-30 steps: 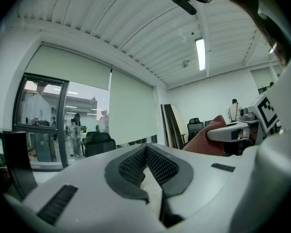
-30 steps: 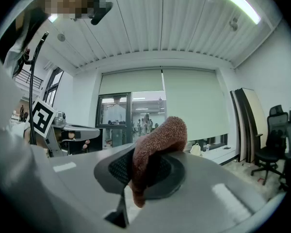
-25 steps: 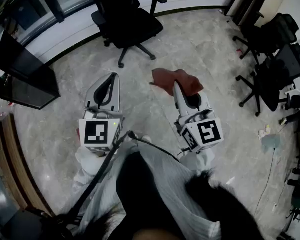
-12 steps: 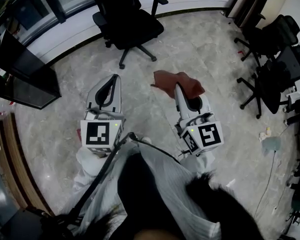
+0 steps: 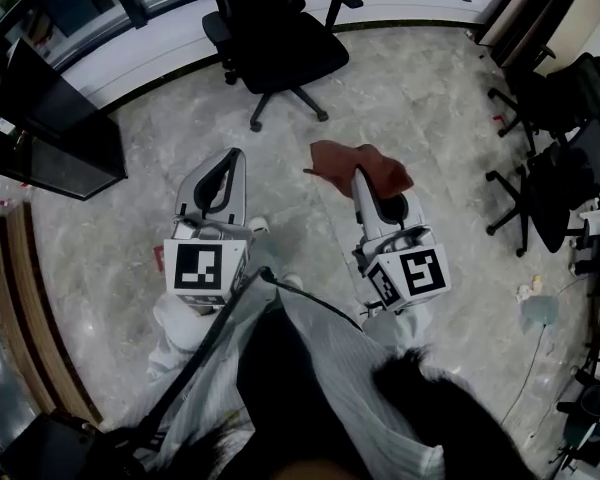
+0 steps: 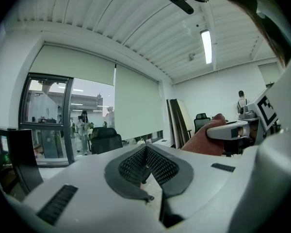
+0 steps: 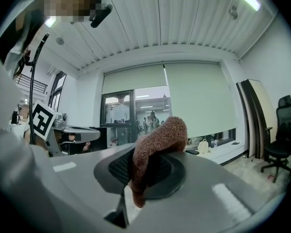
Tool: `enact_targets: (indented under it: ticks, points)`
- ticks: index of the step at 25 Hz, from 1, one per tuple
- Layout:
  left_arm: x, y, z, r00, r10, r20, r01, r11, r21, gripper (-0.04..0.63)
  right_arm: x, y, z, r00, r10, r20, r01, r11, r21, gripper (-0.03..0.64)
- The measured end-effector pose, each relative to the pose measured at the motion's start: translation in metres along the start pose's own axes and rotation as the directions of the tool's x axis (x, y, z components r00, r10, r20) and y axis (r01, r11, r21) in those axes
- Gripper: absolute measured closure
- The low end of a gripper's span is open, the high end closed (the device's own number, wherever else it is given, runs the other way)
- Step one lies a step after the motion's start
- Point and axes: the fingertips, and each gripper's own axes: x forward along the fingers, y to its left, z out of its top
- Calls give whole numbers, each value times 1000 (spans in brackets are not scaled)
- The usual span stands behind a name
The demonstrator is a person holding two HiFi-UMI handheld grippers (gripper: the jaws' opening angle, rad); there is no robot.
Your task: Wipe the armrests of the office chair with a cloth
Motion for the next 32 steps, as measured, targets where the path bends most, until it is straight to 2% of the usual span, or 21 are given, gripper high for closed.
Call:
enact_targets:
  ticks: [7,12,17,24,28,32]
  points:
    - [96,74,-15,999,33,-21,-33,999,9,592,123,-37,-17,999,42,-23,-42,999,14,592]
    - [188,156,8,999,44,22,-45,999,27,591,241,-65,-5,999,42,-31,-42,999,22,592]
    - [265,229,22,999,43,23,-44,998,37,592,347,-87,8,999,46,-23,-46,998,33,592]
    - [355,297,4,996,88,-34,-88,996,11,592,463,-125,-2,992,103,-71,-100,994,44,592]
    - [415,336,-1,987,155,-43,-155,988,2,592,539,-155,-7,980,173,-97,-170,985,41,592]
    - [468,371,3,968,244,-49,-245,970,-5,592,615,-181,1,957,270,-101,-269,963,22,592]
